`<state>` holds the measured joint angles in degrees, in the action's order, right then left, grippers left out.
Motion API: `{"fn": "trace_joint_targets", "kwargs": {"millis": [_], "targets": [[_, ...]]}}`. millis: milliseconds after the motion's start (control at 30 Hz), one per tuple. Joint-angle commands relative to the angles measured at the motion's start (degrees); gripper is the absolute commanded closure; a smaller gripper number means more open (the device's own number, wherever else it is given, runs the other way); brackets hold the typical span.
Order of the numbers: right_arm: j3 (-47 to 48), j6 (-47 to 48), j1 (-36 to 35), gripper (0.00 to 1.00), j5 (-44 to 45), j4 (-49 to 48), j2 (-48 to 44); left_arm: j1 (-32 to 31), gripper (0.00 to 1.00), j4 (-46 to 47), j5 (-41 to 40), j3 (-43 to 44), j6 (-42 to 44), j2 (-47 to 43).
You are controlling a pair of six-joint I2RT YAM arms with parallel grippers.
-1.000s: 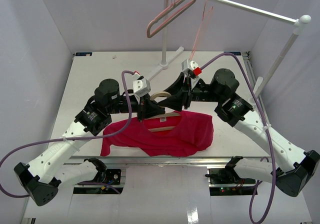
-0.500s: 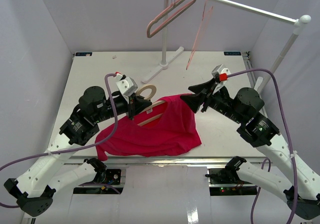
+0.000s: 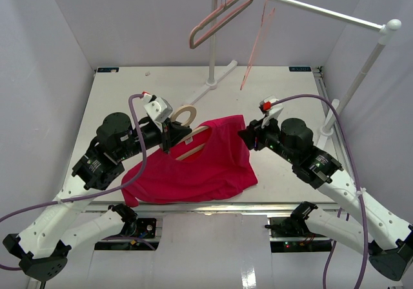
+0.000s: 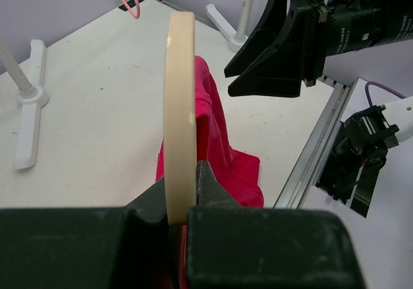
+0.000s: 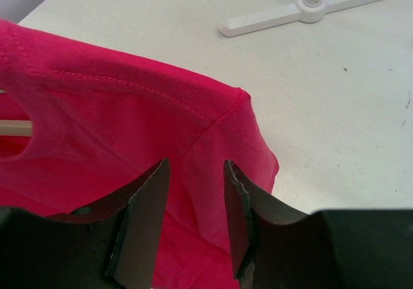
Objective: Place the t-shirt on the hanger
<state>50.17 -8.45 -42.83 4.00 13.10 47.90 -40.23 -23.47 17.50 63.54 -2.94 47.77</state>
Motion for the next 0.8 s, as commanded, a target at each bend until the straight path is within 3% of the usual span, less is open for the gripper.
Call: {"fn": "trace_joint_targets", "kwargs": {"millis": [0,267,367,433,467,767], "targets": [[-1.23,1.05,-0.06,0.55,5.63,-5.37,-0.28,0.07,1.0,1.43,0.61,2.9,-1.28,-1.32],[-2.71,2.03,-0.12,0.59,3.44,-8.86,1.33,0.07,1.0,1.82,2.39,3.43,-2.11,-0.66],[-2.66,2.68,-0.06,0.71,3.96,-9.31,1.68,0.07,1.0,1.94,3.0,3.43,-2.25,-0.76],[-1.55,3.57,-0.06,0.89,5.21,-9.01,1.9,0.07,1.0,1.86,3.67,3.43,-2.33,-0.98],[-1.14,4.09,-0.06,0.92,5.74,-8.71,1.89,0.07,1.0,1.85,3.98,3.47,-2.38,-1.14],[9.85,7.37,0.53,0.92,9.55,-2.34,4.34,0.07,1.0,-2.25,3.05,4.5,0.11,-0.83]]}}
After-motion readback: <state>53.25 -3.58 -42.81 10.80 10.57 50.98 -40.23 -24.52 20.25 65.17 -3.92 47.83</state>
